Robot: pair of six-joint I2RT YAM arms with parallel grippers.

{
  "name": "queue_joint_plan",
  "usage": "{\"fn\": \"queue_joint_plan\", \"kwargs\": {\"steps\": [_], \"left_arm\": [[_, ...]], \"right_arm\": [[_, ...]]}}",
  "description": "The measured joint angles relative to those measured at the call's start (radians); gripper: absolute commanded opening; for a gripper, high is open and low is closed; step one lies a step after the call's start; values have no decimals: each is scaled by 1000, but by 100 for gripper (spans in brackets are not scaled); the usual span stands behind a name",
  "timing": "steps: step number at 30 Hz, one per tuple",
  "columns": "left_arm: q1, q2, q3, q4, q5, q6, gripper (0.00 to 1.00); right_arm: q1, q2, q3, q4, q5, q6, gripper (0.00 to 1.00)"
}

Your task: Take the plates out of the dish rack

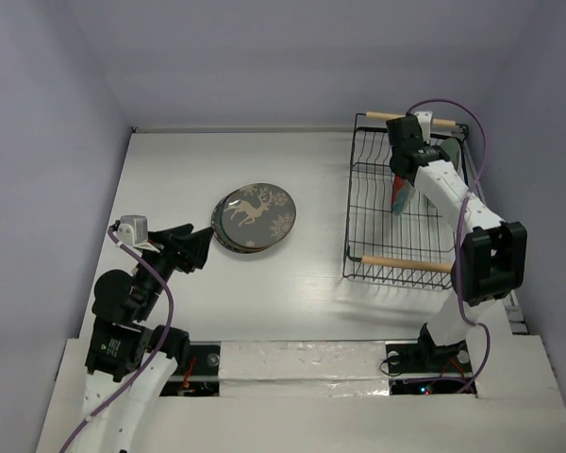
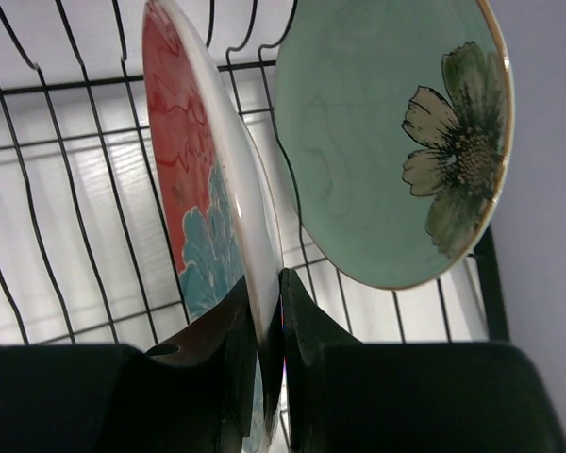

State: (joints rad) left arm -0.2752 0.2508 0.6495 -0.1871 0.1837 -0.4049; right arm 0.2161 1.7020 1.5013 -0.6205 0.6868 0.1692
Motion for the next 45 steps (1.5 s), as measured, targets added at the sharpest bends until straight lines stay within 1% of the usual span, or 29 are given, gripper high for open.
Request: {"fn": "queue_joint_plan", "kwargs": {"steps": [5,9,13,18,21,24,26,30,32,36,41,45], "left_arm": [[0,-1,0,-4,-5,0,54],[0,-1,0,-5,-5,0,54],[0,-1,0,-5,-5,0,54],[0,-1,0,-5,-5,0,54],[0,-1,0,-5,-5,0,54],[0,0,0,-5,-5,0,54],[0,0,0,-5,-5,0,54],[0,0,0,-5,-6,0,54],[0,0,0,-5,-7,0,54],[0,2,0,-5,-9,0,54],[0,3,0,-5,-12,-1,54],[0,3,0,-5,-13,-1,53]], "right_arm": [[17,-13,22,-55,29,-17,0],[21,-61,22,-93,31,-16,0],[22,-161,24,-126,23,-12,0],[44,-314,65,-146,-10,-3,0],[89,-398,82,-127,-56,10,0],[157,-457,90,-95,-148,35,0],[200,-464,92,-64,-225,56,0],[260,-387,92,42,-439,133,0],[293,-308,91,105,-537,175,0],[355,-134,91,197,-680,238,0],[418,34,82,255,-791,300,0],[439,95,36,334,-848,362,0]]}}
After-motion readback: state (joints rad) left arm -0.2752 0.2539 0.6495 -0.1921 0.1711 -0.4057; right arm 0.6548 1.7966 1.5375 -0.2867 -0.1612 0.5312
